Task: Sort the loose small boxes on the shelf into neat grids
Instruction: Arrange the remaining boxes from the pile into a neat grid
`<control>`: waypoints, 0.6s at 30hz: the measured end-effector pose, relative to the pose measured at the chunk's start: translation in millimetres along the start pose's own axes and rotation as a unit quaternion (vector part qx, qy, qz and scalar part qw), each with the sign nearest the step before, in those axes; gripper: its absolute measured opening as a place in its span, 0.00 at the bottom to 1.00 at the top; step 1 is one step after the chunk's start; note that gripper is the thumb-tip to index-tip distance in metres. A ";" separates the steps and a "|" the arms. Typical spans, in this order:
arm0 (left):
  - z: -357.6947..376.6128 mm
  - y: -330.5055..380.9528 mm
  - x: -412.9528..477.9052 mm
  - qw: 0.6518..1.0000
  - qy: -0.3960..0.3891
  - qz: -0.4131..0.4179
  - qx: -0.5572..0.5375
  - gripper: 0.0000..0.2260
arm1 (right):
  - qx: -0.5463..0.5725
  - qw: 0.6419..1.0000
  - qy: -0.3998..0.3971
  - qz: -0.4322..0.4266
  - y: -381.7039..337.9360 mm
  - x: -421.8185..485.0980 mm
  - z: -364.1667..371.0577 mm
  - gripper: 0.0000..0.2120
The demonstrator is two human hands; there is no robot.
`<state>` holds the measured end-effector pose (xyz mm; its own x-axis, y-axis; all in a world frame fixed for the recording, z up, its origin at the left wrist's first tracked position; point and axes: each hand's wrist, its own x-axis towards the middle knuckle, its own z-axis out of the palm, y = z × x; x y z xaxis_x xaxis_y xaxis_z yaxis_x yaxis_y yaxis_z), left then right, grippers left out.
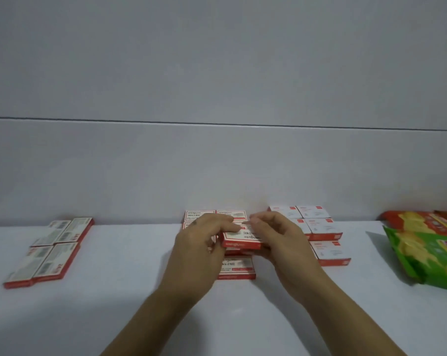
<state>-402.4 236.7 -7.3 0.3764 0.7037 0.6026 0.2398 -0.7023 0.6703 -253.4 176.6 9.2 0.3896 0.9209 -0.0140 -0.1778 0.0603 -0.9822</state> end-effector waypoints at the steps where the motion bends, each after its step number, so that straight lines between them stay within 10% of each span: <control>1: -2.2 -2.5 -2.4 1.000 0.001 0.027 0.000 0.18 | -0.005 0.999 -0.025 0.023 1.9 -2.2 0.6 0.08; 9: -5.4 -2.0 -7.8 0.999 -0.034 0.000 -0.032 0.18 | 0.003 0.996 -0.086 0.031 -4.4 -10.5 -3.6 0.12; 14: 0.9 6.3 -9.0 0.968 -0.106 -0.187 -0.126 0.34 | -0.006 1.000 -0.028 -0.005 -6.5 -9.8 -7.3 0.12; 18: -0.7 7.7 -3.1 0.937 -0.060 -0.255 -0.232 0.20 | 0.017 1.000 -0.012 -0.011 -8.2 -11.2 -5.4 0.11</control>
<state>-402.3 229.2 -3.7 0.4242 0.8977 0.1189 0.0116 -0.1367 0.9905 -251.4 163.8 16.4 0.3726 0.9279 0.0121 -0.2002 0.0931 -0.9753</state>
